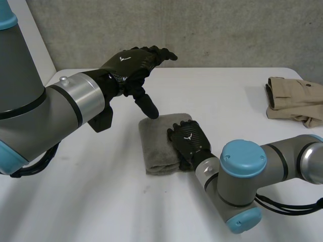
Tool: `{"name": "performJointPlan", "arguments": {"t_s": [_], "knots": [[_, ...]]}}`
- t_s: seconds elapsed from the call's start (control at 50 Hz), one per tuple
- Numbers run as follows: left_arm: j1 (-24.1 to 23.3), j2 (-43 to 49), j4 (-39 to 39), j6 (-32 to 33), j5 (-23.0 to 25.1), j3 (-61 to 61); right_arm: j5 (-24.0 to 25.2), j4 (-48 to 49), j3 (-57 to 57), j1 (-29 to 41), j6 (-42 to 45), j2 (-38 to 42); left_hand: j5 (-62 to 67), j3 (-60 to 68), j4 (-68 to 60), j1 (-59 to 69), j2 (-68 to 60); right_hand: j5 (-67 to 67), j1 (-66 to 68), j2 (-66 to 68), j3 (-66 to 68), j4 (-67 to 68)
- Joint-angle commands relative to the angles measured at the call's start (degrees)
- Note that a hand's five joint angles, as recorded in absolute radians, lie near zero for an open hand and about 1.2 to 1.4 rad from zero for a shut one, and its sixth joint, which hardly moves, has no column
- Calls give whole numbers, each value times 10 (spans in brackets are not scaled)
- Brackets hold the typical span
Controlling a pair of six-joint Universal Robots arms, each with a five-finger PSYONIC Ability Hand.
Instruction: Fold the laundry.
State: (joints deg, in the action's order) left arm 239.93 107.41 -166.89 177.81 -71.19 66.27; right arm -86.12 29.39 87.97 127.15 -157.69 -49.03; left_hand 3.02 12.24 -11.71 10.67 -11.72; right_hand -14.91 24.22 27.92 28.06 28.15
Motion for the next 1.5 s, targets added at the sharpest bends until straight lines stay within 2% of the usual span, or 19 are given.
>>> {"name": "performJointPlan", "arguments": {"t_s": [0.02, 0.22, 0.64, 1.0, 1.08, 1.1, 1.18, 1.4, 1.5], "knots": [[0, 1, 0, 1, 0, 1, -1, -12, 1, 0, 5, -6, -25, -17, 12, -1, 12, -52, 59, 22, 21, 20], [0, 2, -1, 1, 0, 7, -3, -55, 9, 0, 5, -24, -23, -15, 10, 0, 10, 29, -22, -59, -60, -61], [0, 3, -1, -1, 0, 9, -1, -50, -32, 0, 6, 20, -23, -15, 10, 0, 10, -40, 47, 10, 9, 8], [1, 2, -1, -1, 0, 9, -7, -56, -88, 0, 6, 47, -23, -15, 10, 0, 10, -47, 54, 17, 15, 14], [1, 3, -1, -2, 0, 9, -6, -56, -97, 0, 6, 56, -23, -15, 10, 0, 10, -163, 169, 132, 131, 130], [1, 2, -1, -2, 0, 9, -6, -56, -99, 0, 5, 58, -23, -15, 10, 0, 10, -285, 291, 254, 253, 252], [2, 3, -1, -2, -1, 9, -8, -57, -103, -1, 6, 56, -23, -15, 10, 0, 10, -532, 539, 502, 501, 500], [2, 3, -1, -2, -1, 9, -6, -109, -99, -16, 11, 14, -21, -13, 8, 2, 8, -547, 553, 516, 515, 514], [2, 3, -1, -9, -1, 9, 4, -148, -84, -87, 33, 2, -21, -13, 8, 2, 8, -536, 543, 506, 505, 504]]}}
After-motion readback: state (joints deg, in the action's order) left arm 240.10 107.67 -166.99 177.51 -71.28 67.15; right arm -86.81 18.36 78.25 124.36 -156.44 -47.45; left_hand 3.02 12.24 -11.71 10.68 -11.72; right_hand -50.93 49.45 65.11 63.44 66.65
